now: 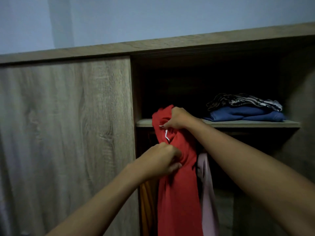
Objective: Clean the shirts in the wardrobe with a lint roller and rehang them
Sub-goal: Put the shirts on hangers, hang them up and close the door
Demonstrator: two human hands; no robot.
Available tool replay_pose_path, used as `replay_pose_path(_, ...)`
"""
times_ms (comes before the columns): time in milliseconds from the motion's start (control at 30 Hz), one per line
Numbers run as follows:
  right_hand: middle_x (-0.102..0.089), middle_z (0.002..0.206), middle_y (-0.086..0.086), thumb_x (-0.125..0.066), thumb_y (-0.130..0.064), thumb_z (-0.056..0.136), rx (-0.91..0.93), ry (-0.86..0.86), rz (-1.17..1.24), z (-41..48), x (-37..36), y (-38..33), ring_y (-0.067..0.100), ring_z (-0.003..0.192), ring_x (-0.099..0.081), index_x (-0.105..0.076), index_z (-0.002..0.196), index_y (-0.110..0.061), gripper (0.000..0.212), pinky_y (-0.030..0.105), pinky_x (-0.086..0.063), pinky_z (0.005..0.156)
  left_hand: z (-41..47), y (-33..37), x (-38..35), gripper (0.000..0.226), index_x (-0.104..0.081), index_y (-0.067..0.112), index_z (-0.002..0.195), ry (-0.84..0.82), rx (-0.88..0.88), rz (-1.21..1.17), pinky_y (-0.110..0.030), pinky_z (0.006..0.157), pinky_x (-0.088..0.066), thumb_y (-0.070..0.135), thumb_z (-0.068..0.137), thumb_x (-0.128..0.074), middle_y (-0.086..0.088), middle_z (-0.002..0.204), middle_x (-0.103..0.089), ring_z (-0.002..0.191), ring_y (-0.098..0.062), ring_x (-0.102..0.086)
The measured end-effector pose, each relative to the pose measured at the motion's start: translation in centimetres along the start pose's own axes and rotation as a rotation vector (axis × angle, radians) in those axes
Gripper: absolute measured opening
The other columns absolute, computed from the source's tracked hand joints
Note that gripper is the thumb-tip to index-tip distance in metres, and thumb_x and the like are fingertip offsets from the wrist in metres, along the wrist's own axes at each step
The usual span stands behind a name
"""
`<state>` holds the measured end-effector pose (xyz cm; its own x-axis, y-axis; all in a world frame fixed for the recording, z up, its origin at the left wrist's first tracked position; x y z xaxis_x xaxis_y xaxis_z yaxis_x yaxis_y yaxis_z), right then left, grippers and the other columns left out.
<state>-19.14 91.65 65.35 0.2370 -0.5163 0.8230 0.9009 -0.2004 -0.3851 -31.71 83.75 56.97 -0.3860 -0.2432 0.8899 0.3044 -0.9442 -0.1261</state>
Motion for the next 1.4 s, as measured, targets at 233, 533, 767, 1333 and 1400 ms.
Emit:
replay_pose_path(233, -0.072, 0.109, 0.004, -0.082, -0.012, 0.062, 0.239, 0.221, 0.216, -6.3, 4.5, -0.4, 0.021, 0.097, -0.066, -0.067, 0.120, -0.019, 0.060, 0.021, -0.044, 0.075, -4.5, -7.3, 6.2, 0.058, -0.072, 0.018, 0.081, 0.451, 0.420, -0.492, -0.044, 0.073, -0.058, 0.074, 0.075, -0.057, -0.001, 0.079, -0.074, 0.074, -0.016, -0.071)
replay_pose_path(533, -0.059, 0.111, -0.002, -0.077, -0.012, 0.071, 0.596, 0.316, 0.289, -15.6, 3.4, -0.2, 0.007, 0.102, -0.059, -0.063, 0.117, -0.013, 0.048, 0.024, -0.048, 0.088, -2.2, -8.4, 1.2, 0.063, -0.067, 0.027, 0.126, 0.241, 0.715, -1.593, -0.048, 0.088, -0.057, 0.070, 0.079, -0.061, -0.006, 0.115, -0.074, 0.105, -0.029, -0.071)
replay_pose_path(767, -0.054, 0.134, -0.008, -0.087, -0.037, 0.069, 0.565, -0.111, 0.225, -18.0, -2.3, 2.0, 0.005, 0.127, -0.051, -0.057, 0.129, -0.024, 0.069, 0.024, -0.041, 0.107, -1.3, -8.6, 2.3, 0.024, -0.065, 0.012, 0.075, 0.587, 0.698, -1.306, -0.025, 0.059, -0.046, -0.012, 0.073, -0.066, -0.008, 0.069, -0.063, 0.061, -0.021, -0.056)
replay_pose_path(1333, -0.057, 0.125, -0.007, -0.071, -0.007, 0.087, 0.518, 0.190, 0.498, -16.5, 6.5, 2.4, 0.011, 0.107, -0.060, -0.056, 0.129, -0.029, 0.050, 0.026, -0.055, 0.080, -0.8, -3.9, 2.0, 0.037, -0.062, -0.008, 0.098, 0.208, 0.296, -1.163, -0.041, 0.075, -0.043, -0.010, 0.063, -0.052, -0.019, 0.087, -0.064, 0.081, -0.028, -0.057)
replay_pose_path(1400, -0.050, 0.137, -0.009, -0.073, -0.012, 0.087, 0.616, 0.147, 0.417, -17.0, 6.7, 0.4, 0.014, 0.123, -0.052, -0.055, 0.135, -0.027, 0.054, 0.027, -0.054, 0.088, -0.8, -3.3, 1.4, 0.041, -0.065, -0.005, 0.101, 0.112, 0.260, -1.144, -0.045, 0.078, -0.043, -0.012, 0.063, -0.052, -0.023, 0.094, -0.065, 0.087, -0.031, -0.058)
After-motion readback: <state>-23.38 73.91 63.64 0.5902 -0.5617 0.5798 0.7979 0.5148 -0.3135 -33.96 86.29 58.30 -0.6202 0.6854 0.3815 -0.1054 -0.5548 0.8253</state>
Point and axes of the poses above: each hand's wrist, its own z-axis towards the middle knuckle, its own x-axis out of the back of the hand, y = z × x, the point moved 8 cm from there along z, towards the middle knuckle
